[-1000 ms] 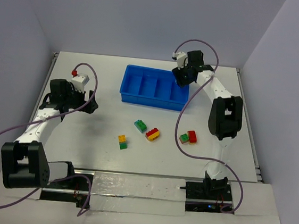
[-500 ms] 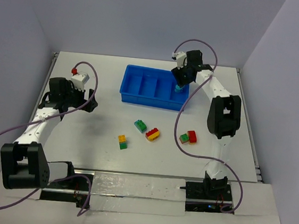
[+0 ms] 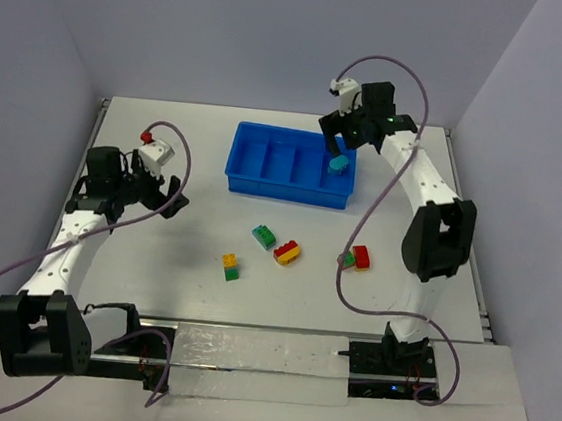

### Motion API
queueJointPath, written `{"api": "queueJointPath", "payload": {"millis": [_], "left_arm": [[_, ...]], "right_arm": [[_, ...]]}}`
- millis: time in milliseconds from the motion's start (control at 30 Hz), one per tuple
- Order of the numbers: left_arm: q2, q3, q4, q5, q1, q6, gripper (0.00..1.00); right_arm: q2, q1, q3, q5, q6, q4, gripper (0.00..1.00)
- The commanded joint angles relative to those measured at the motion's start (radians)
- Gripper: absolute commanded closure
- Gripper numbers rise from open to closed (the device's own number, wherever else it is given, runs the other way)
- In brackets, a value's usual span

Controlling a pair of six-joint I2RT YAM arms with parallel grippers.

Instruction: Sort the legos into containers by color

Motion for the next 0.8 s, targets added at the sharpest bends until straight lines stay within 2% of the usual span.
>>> {"api": "queueJointPath", "payload": {"millis": [0, 200, 367, 600, 767], "left_arm": [[-0.006, 0.103, -0.176, 0.205, -0.061, 0.315, 0.01], [0.130, 0.232, -0.433, 0.157, -0.332, 0.702, 0.02], [0.260, 0.322, -0.433, 0.078, -0.505, 0.852, 0.05], [0.534, 0.533, -0.554, 0.102, -0.610, 1.018, 0.17], [0.641, 0.649, -0.585, 0.110, -0.648, 1.084, 0.18]], "right_arm": [[-0.218, 0.006, -0.105, -0.077, 0.049, 0.005, 0.00], [-0.394, -0.022, -0.339, -0.136, 0.109, 0.020, 0.00], [-0.519, -0.097, -0.473, -0.217, 0.157, 0.022, 0.00], [-0.626, -0.186, -0.568, -0.239, 0.171, -0.008, 0.00], [-0.645, -0.196, -0.581, -0.249, 0.173, -0.020, 0.00]]}}
